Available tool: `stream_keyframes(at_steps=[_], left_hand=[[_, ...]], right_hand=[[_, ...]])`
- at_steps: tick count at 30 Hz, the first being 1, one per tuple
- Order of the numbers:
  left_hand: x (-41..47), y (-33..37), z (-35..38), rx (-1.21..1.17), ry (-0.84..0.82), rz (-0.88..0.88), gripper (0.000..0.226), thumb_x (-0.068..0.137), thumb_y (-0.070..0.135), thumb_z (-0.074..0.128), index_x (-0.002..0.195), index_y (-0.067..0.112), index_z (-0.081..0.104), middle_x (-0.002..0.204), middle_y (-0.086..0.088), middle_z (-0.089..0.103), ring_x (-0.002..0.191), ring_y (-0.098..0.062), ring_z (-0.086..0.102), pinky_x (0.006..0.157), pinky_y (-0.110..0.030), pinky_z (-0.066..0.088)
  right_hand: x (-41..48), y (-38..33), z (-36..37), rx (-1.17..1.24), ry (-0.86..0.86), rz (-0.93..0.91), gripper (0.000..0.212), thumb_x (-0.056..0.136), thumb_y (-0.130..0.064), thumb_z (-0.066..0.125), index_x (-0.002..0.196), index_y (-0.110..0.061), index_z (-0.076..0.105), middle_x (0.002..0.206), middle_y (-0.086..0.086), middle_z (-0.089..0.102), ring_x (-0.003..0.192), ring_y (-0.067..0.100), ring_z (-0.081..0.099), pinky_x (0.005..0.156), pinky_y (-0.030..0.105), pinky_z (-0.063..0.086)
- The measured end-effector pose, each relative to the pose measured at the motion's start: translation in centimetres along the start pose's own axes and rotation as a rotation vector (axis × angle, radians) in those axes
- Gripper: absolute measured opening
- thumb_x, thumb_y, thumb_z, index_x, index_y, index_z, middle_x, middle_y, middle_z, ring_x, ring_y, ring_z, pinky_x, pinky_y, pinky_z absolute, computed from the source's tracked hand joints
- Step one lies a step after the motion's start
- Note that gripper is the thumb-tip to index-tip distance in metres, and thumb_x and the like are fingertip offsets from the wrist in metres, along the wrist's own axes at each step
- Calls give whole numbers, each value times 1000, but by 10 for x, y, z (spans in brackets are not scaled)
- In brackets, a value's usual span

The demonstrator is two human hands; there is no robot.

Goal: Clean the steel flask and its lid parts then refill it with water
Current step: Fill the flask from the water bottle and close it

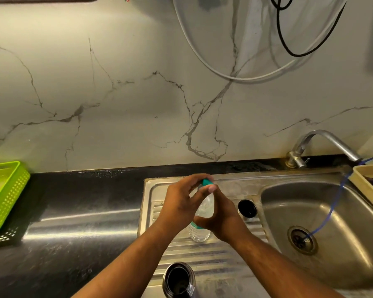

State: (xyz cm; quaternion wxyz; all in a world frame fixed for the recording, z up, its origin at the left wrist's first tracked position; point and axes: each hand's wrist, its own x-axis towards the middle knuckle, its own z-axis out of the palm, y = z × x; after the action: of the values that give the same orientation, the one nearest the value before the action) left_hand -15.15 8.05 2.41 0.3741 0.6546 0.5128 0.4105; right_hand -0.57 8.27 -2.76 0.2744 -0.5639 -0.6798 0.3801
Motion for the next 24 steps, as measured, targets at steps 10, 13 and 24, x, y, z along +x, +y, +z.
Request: stream_keyframes(at_steps=[10, 13, 24], left_hand=[[-43, -128, -73, 125, 316, -473, 38, 87, 28, 78, 118, 22, 56, 99, 2, 70, 93, -13, 69, 81, -28, 57], [-66, -179, -94, 335, 235, -601, 26, 87, 19, 80, 104, 15, 60, 96, -5, 67, 89, -20, 67, 70, -23, 50], [-80, -221, -117, 570, 105, -556, 34, 82, 21, 83, 113, 17, 69, 112, -1, 60, 105, -21, 60, 98, -38, 51]], right_hand=[[0, 12, 4, 3, 67, -54, 85, 69, -45, 91, 132, -47, 35, 123, -17, 54, 113, 10, 55, 91, 23, 47], [0, 15, 6, 13, 86, -60, 91, 67, -46, 92, 139, -43, 35, 125, -18, 54, 115, 10, 56, 96, 31, 51], [-1, 22, 11, 66, 89, -81, 99, 66, -56, 88, 145, -47, 29, 132, -15, 53, 118, 11, 57, 99, 39, 55]])
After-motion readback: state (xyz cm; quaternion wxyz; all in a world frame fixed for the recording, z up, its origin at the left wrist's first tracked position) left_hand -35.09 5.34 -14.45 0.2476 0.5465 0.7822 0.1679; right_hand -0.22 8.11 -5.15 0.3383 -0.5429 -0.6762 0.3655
